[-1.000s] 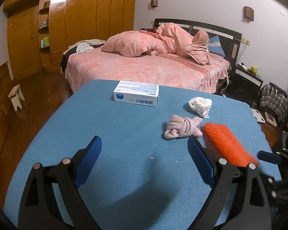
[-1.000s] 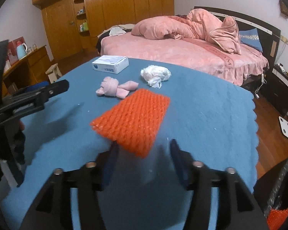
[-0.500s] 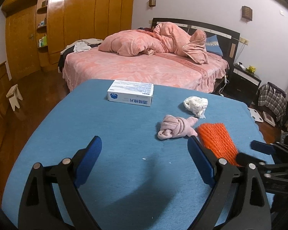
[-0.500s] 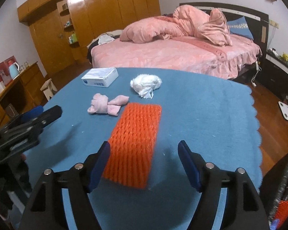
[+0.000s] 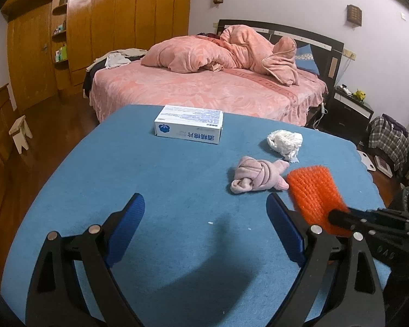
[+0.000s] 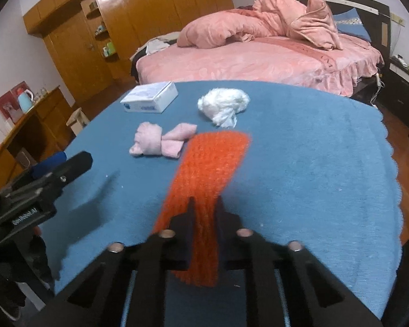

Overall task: Collect trash
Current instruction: 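Grasp the pink knotted cloth with the left gripper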

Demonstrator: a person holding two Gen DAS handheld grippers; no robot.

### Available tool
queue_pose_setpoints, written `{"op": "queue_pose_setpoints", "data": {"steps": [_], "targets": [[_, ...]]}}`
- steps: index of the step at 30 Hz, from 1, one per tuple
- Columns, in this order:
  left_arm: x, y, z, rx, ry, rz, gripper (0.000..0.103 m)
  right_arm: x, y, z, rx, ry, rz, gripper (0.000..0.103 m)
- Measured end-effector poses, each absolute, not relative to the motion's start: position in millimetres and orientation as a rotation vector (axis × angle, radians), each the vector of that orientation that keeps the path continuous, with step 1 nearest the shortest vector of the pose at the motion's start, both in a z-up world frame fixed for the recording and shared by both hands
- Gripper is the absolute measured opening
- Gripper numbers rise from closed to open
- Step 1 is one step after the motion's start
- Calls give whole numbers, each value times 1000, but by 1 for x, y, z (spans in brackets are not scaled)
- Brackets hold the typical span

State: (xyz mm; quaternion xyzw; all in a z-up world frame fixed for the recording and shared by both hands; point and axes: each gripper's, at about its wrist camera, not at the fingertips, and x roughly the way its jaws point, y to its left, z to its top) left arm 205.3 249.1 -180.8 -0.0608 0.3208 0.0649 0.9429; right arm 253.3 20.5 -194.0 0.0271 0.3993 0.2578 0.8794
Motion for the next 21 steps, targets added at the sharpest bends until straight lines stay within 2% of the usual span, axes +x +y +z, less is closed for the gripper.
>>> {"op": "queue_pose_setpoints", "data": {"steps": [7, 17, 19, 21], "targets": [[225, 233, -179, -121, 659, 91, 88, 260, -6, -175, 80, 792, 489, 11], [273, 213, -191, -133, 722, 35, 88, 279, -23, -182, 66, 794, 453, 11], [281, 212, -195, -145, 746, 26, 86, 280, -24, -185, 67, 800, 448, 11], [290, 210, -201, -150, 790, 16, 80, 280, -25, -187, 72, 802, 447, 11]]}}
